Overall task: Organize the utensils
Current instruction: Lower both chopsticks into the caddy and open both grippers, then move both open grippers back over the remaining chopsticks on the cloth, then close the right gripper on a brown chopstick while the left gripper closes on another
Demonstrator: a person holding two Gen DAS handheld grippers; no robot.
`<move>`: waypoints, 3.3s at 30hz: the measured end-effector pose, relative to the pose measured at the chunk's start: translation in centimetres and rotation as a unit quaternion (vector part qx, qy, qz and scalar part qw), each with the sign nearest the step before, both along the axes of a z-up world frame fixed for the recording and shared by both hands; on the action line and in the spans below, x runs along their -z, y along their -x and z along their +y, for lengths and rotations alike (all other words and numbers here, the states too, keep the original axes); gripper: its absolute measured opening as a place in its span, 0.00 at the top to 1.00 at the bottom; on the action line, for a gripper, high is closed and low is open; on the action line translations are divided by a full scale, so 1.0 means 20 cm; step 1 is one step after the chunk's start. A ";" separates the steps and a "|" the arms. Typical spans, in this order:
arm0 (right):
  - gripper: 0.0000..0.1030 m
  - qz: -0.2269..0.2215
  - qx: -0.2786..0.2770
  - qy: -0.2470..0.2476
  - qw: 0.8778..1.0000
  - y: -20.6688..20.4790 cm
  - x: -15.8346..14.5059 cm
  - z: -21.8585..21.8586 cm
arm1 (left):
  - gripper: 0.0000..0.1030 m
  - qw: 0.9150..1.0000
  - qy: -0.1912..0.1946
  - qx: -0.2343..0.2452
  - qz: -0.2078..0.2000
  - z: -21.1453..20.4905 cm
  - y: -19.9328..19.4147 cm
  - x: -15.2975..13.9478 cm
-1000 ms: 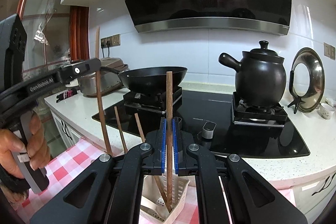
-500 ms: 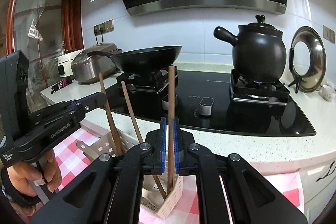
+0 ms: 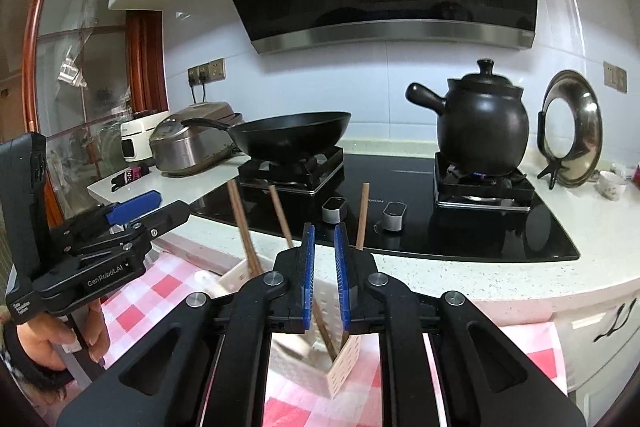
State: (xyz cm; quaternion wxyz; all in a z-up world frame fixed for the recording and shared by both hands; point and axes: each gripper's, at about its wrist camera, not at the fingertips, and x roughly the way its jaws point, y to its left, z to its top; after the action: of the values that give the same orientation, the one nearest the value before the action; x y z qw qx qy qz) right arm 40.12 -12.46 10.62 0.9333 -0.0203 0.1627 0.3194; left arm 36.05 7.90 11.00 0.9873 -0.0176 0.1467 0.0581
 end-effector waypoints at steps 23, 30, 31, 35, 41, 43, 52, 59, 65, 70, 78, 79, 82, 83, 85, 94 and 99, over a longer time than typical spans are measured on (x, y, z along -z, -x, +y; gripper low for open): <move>0.68 0.143 0.021 0.036 0.989 0.65 0.70 -0.07 | 0.06 0.992 0.007 -0.053 0.115 0.04 0.81 0.60; 0.68 0.179 0.030 0.049 0.982 0.69 0.87 0.00 | 0.05 0.987 0.008 -0.071 0.143 0.00 0.88 0.75; 0.68 0.185 0.031 0.053 0.981 0.69 0.89 0.00 | 0.05 0.986 0.010 -0.074 0.148 0.00 0.89 0.77; 0.68 0.199 0.034 0.073 0.977 0.70 0.95 0.04 | 0.05 0.985 0.010 -0.070 0.156 -0.03 0.93 0.80; 0.69 0.206 0.040 0.095 0.973 0.70 0.97 0.08 | 0.05 0.984 0.016 -0.062 0.168 -0.03 0.92 0.83; 0.72 0.213 0.040 0.103 0.971 0.70 0.99 0.10 | 0.05 0.983 0.025 -0.062 0.173 -0.02 0.91 0.85; 0.80 0.224 0.054 0.124 0.965 0.66 1.02 0.13 | 0.05 0.978 0.030 -0.060 0.196 0.01 0.87 0.87; 0.80 0.230 0.057 0.131 0.963 0.63 1.03 0.14 | 0.05 0.975 0.035 -0.054 0.214 0.01 0.84 0.91; 0.81 0.210 0.065 0.172 0.960 0.65 1.04 0.20 | 0.05 0.973 0.041 -0.045 0.221 -0.01 0.83 0.92; 0.89 0.215 0.054 0.164 0.961 0.65 1.04 0.19 | 0.05 0.972 0.039 -0.041 0.229 -0.03 0.81 0.93; 0.94 0.232 0.044 0.133 0.963 0.63 1.03 0.13 | 0.06 0.965 0.040 -0.042 0.256 -0.07 0.75 0.96; 0.94 0.234 0.041 0.129 0.963 0.63 1.03 0.12 | 0.06 0.964 0.041 -0.043 0.259 -0.07 0.74 0.97; 0.94 0.239 0.037 0.121 0.963 0.63 1.03 0.11 | 0.06 0.962 0.042 -0.048 0.265 -0.09 0.72 0.98; 0.94 0.240 0.035 0.118 0.963 0.63 1.03 0.10 | 0.07 0.962 0.040 -0.049 0.267 -0.09 0.71 0.98; 0.94 0.243 0.033 0.114 0.963 0.63 1.03 0.09 | 0.11 0.960 0.040 -0.046 0.273 -0.11 0.70 0.99; 0.94 0.249 0.030 0.104 0.963 0.63 1.04 0.08 | 0.33 0.955 0.047 -0.034 0.291 -0.15 0.66 1.03; 0.93 0.247 0.030 0.108 0.962 0.63 1.04 0.08 | 0.47 0.956 0.042 -0.031 0.289 -0.18 0.65 1.02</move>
State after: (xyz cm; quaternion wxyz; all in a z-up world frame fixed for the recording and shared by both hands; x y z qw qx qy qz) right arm 27.58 -10.84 -10.09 0.8655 -0.0362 0.4224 0.2668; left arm 23.05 4.27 -9.45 0.8988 -0.0464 0.4276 0.0852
